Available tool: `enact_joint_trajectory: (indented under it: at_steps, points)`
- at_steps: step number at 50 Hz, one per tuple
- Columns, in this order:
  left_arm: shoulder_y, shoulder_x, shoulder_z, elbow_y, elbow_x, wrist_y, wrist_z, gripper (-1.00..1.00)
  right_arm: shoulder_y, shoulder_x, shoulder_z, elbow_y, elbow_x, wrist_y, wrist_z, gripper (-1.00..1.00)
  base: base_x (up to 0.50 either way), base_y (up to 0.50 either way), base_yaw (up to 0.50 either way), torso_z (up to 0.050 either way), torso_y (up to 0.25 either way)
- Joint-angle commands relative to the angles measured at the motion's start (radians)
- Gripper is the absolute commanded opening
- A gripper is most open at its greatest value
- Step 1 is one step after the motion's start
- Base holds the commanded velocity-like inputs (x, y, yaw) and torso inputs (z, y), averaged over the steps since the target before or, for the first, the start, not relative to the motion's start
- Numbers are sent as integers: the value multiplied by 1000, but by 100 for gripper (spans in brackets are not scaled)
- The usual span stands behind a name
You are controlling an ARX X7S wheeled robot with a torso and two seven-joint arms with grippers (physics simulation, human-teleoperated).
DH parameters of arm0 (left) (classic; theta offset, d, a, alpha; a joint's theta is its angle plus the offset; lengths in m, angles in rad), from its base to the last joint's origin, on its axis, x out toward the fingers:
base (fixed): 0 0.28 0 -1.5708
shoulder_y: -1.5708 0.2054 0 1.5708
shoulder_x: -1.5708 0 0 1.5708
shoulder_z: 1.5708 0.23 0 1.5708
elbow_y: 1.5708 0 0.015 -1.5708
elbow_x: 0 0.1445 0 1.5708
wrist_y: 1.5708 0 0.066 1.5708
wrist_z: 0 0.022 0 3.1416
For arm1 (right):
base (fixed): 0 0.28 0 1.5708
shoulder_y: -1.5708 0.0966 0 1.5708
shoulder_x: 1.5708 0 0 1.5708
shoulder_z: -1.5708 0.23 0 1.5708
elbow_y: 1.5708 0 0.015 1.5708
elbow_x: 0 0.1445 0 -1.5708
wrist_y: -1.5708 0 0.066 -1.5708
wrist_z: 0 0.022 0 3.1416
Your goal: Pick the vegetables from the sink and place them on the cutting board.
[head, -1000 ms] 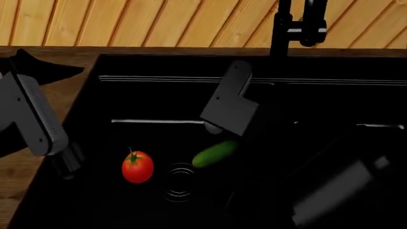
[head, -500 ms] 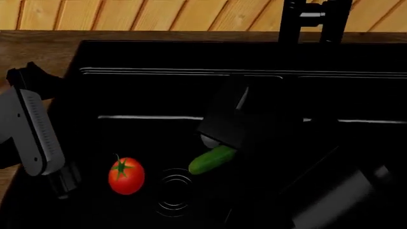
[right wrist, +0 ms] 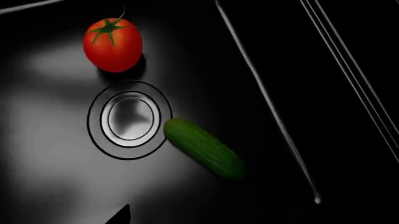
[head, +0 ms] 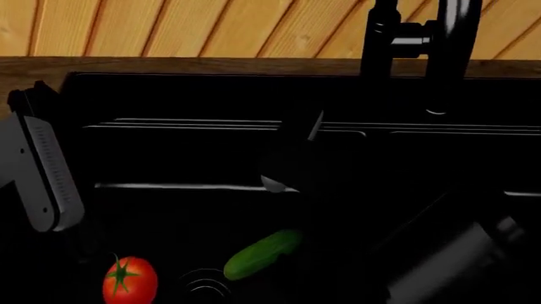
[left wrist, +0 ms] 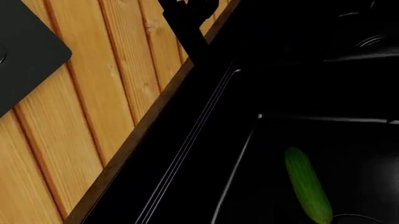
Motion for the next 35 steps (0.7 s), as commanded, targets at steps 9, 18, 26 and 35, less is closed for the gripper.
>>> enact_joint_trajectory:
  at_steps: [9, 18, 26, 35]
  points:
    - [-3, 14, -24, 0, 8, 10, 27, 100, 0, -27, 31, 12, -2, -11, -37, 100, 36, 53, 0, 0, 0]
    - [4, 5, -18, 0, 14, 29, 30, 100, 7, -34, 27, 6, 4, 0, -38, 100, 0, 0, 0, 0, -127]
    - [-20, -26, 34, 38, 22, -1, 98, 100, 80, -52, -82, 72, -28, -38, -81, 100, 0, 0, 0, 0, 0]
    - [-25, -5, 5, 28, -7, -12, 79, 100, 67, -60, -78, 85, -11, -72, -92, 100, 56, -2, 0, 0, 0]
